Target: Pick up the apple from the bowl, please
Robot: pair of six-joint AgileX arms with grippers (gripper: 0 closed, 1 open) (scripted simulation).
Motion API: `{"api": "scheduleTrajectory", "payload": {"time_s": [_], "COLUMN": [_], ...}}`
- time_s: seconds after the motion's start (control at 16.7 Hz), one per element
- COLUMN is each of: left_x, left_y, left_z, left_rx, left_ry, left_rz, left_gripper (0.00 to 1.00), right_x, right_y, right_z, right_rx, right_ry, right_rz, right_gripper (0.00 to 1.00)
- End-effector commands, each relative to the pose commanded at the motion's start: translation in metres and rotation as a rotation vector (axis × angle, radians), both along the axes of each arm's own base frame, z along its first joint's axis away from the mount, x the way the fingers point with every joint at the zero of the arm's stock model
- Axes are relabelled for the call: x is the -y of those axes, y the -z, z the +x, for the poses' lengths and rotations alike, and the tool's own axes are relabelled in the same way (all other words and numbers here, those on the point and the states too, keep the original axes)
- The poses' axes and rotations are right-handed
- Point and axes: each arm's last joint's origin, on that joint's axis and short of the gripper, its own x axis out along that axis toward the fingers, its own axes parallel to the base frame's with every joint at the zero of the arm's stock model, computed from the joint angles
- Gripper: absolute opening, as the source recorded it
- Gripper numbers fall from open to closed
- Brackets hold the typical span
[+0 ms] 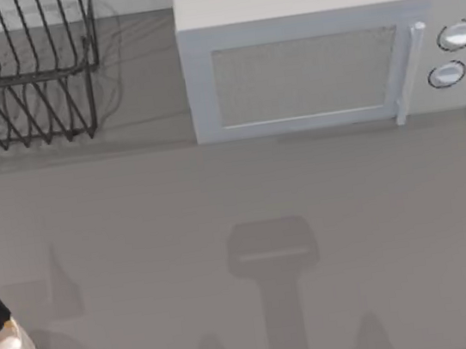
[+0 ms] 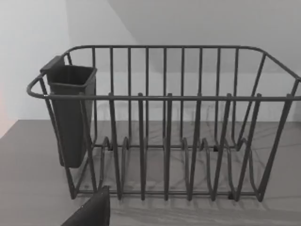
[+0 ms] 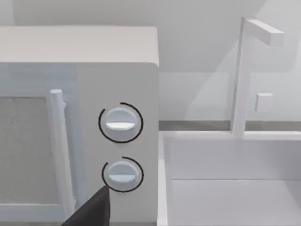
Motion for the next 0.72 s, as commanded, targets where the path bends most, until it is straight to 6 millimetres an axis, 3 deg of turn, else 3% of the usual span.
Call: {"api": "scheduleTrajectory", "payload": {"time_s": [0.72], "left_x": [-0.0001], "left_y": [-0.0016], "left_z": [0.0001], "left_rx": [-0.014], "left_ry": [0.0], "left_rz": [0.001], "left_gripper": [1.0], "right_x": [0.0], "right_y": [0.0], "right_z": [0.0], "right_rx": [0.0], "right_ry": [0.0], "right_rz": [0.0], "right_gripper": [1.0]}}
